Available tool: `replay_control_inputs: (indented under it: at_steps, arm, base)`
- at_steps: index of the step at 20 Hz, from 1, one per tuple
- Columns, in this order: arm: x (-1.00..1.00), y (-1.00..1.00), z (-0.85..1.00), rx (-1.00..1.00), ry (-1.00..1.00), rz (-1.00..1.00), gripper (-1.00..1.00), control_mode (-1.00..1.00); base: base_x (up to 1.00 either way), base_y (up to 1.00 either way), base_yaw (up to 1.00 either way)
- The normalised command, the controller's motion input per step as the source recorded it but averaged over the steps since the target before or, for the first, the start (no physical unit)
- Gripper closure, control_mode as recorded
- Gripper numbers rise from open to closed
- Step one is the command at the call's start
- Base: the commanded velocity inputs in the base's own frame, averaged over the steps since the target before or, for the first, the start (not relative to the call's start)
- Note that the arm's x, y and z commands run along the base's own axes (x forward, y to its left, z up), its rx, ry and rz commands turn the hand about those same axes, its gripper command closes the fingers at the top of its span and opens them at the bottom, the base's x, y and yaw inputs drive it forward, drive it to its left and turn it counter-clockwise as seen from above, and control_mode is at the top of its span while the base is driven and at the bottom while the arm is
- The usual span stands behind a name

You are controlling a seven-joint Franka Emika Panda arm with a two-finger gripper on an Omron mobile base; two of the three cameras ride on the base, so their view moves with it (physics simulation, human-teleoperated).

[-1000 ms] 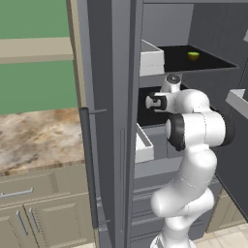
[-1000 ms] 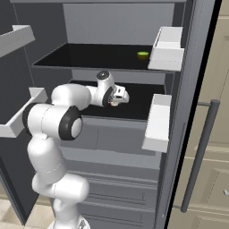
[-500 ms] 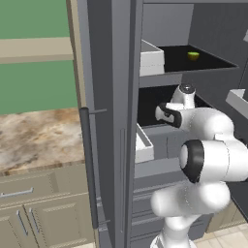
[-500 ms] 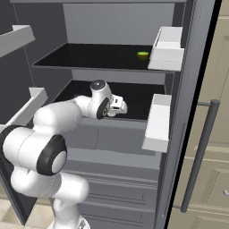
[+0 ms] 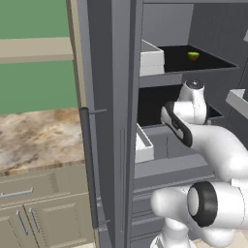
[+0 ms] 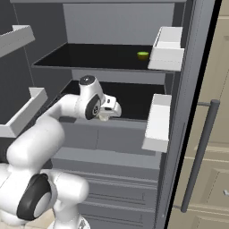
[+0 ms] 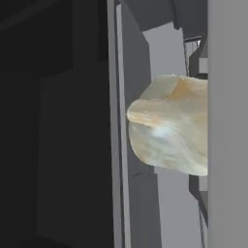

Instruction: Retrieve the bottle and the shaker from the cabinet and place them next to the mixing bowl on the counter. Then add garlic from the fridge to the mixing bowl.

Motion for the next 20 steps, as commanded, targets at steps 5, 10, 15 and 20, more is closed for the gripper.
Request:
replay_control_inputs:
  at_steps: [5, 10, 15, 20]
  arm:
    - [-0.68, 0.13, 0.51, 0.00, 0.26, 0.00, 1.00, -1.00]
    - [-0.81, 0.14, 0.23, 0.04, 0.15, 0.00, 1.00, -1.00]
    - [-0.74, 0.09, 0.31, 0.07, 0.13, 0.00, 1.00, -1.00]
    - [-0.73, 0.00, 0.42, 0.05, 0.05, 0.00, 1.00, -1.00]
  base:
    - [0.00, 0.00, 0.00]
    - [0.00, 0.00, 0.00]
    - [0.00, 0.00, 0.00]
    - [0.00, 0.00, 0.00]
